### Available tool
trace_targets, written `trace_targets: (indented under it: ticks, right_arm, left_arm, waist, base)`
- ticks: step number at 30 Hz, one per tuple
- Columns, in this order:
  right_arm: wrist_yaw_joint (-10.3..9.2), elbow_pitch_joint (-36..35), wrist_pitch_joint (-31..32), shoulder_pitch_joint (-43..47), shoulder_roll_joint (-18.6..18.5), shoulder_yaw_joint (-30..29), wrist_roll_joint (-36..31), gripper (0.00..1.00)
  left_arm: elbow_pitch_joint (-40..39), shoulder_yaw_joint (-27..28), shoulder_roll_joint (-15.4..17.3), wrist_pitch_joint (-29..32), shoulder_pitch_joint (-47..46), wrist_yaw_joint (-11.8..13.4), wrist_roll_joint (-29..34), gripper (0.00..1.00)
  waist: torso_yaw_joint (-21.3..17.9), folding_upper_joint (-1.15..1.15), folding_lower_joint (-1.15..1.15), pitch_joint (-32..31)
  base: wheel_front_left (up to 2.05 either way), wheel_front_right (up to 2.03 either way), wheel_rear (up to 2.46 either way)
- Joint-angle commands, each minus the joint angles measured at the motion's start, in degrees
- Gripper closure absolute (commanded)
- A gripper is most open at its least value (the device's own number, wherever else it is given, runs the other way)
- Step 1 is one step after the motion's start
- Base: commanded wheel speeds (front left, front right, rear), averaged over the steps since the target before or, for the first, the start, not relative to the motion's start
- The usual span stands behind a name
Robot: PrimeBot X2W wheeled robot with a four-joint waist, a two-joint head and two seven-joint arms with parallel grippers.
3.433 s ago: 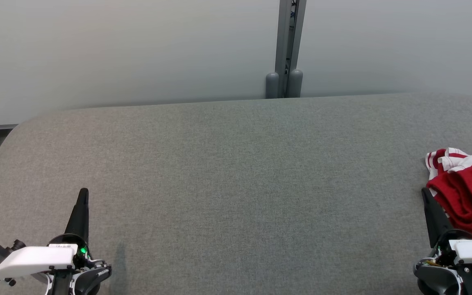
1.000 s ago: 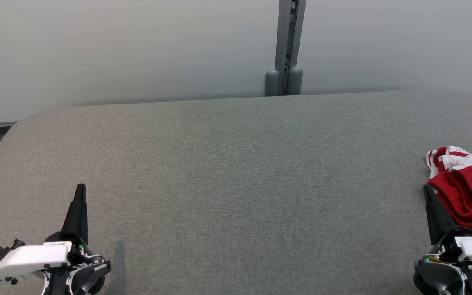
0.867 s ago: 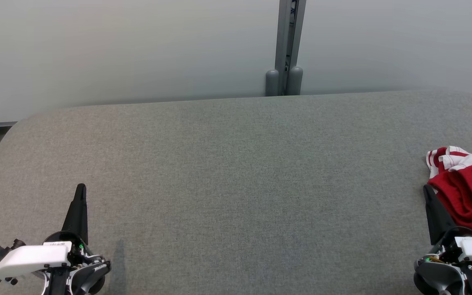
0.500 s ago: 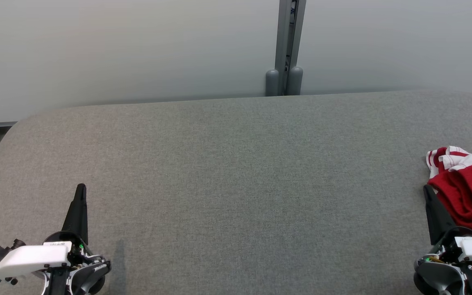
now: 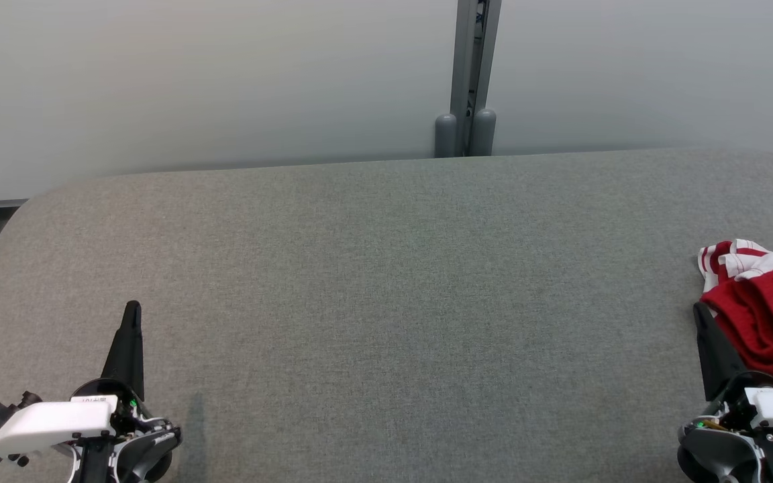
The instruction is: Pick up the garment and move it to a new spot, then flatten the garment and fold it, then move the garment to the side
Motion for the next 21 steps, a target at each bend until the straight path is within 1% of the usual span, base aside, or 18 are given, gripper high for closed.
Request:
trace_targets:
  ticks: [1, 21]
  right_arm:
    - [0.04, 0.14, 0.08, -0.46, -0.31, -0.07, 0.15, 1.0]
    - [0.04, 0.13, 0.08, -0.46, -0.31, -0.06, 0.16, 1.0]
  left_arm:
    - [0.03, 0.25, 0.1, 0.11, -0.77, -0.27, 0.14, 1.0]
    - [0.02, 0.29, 0.07, 0.15, -0.77, -0.27, 0.18, 1.0]
  waist:
    - [0.0, 0.0, 0.0, 0.0]
    - [0.0, 0.0, 0.0, 0.0]
  base:
    - [0.0, 0.0, 0.0]
    - [0.0, 0.0, 0.0]
